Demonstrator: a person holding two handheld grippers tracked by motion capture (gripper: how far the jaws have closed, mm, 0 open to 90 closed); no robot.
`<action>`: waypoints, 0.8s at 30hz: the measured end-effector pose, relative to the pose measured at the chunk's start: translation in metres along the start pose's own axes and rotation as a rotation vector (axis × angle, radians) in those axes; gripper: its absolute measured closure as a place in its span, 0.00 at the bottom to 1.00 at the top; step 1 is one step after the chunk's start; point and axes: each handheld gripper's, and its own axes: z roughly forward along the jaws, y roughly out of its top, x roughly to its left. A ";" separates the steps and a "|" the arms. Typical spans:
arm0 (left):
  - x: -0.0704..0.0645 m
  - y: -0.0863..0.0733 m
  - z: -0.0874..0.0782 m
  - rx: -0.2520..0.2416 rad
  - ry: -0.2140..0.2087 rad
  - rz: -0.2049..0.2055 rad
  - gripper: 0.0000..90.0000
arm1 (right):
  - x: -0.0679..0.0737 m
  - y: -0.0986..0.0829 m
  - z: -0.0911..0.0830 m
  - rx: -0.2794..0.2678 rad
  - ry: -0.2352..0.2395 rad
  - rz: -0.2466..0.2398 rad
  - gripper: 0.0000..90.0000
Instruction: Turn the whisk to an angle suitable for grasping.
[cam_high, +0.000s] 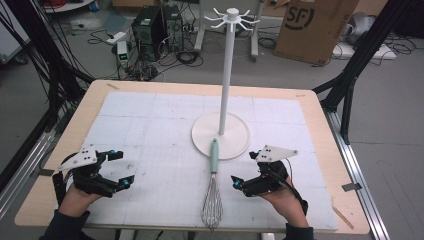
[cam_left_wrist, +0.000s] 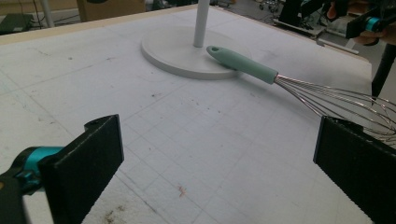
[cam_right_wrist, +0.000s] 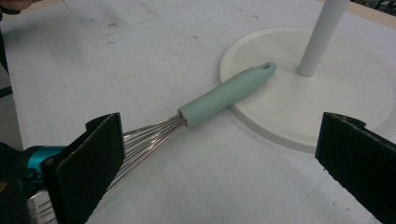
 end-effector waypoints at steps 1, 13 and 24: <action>0.000 0.000 0.000 0.000 0.000 0.000 0.02 | 0.000 0.001 0.002 0.004 0.003 0.001 0.01; 0.001 0.000 0.000 -0.002 0.002 -0.004 0.02 | -0.002 0.010 0.028 0.065 -0.001 0.039 0.01; 0.001 0.000 0.000 0.003 -0.001 -0.003 0.02 | -0.007 0.014 0.040 0.080 0.042 0.031 0.01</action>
